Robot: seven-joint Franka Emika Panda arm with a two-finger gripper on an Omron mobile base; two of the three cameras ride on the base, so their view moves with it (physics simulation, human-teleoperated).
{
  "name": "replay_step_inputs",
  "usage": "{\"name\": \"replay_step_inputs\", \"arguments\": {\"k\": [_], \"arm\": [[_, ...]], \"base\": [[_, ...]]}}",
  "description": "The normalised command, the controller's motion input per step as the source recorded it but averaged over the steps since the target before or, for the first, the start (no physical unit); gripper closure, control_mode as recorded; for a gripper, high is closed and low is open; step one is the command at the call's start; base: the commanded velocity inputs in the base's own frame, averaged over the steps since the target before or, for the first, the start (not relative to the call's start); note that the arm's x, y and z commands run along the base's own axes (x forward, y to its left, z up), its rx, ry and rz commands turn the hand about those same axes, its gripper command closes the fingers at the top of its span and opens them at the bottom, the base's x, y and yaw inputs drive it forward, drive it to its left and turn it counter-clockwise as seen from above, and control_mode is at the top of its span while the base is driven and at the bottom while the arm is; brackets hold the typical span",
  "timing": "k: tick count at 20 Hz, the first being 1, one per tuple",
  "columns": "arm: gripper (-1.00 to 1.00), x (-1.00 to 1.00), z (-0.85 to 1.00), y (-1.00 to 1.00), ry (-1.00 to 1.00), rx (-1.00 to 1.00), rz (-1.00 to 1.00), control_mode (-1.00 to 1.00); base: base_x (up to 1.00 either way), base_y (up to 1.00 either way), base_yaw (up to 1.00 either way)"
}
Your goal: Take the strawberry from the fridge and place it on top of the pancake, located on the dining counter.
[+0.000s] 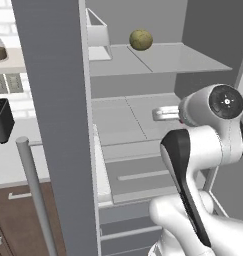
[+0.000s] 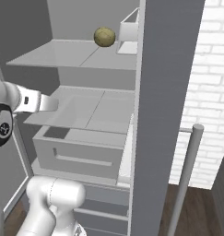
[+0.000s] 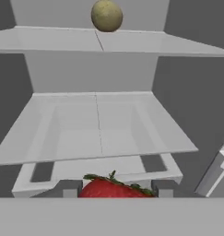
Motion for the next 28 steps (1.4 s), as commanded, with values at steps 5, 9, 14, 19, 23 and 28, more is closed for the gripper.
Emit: {"name": "replay_step_inputs", "arguments": {"k": [5,9,14,19,23,28], "arm": [[1.0,-0.04,-0.01,0.0,0.2,0.0,0.0,-1.0],[1.0,0.0,0.0,0.0,0.24,0.0,0.0,-1.0],[1.0,-0.03,-0.04,0.0,0.07,0.0,0.0,-1.0],[1.0,-0.45,-0.13,0.0,0.0,0.0,0.0,-1.0],[1.0,0.0,0.0,0.0,0.0,0.0,0.0,1.0],[1.0,0.0,0.0,0.0,0.0,0.0,0.0,1.0]], "base": [[0.0,0.0,0.0],[0.0,0.0,0.0],[0.0,0.0,0.0],[0.0,0.0,0.0],[-0.9,0.03,0.0],[-1.0,0.15,0.0]]}}
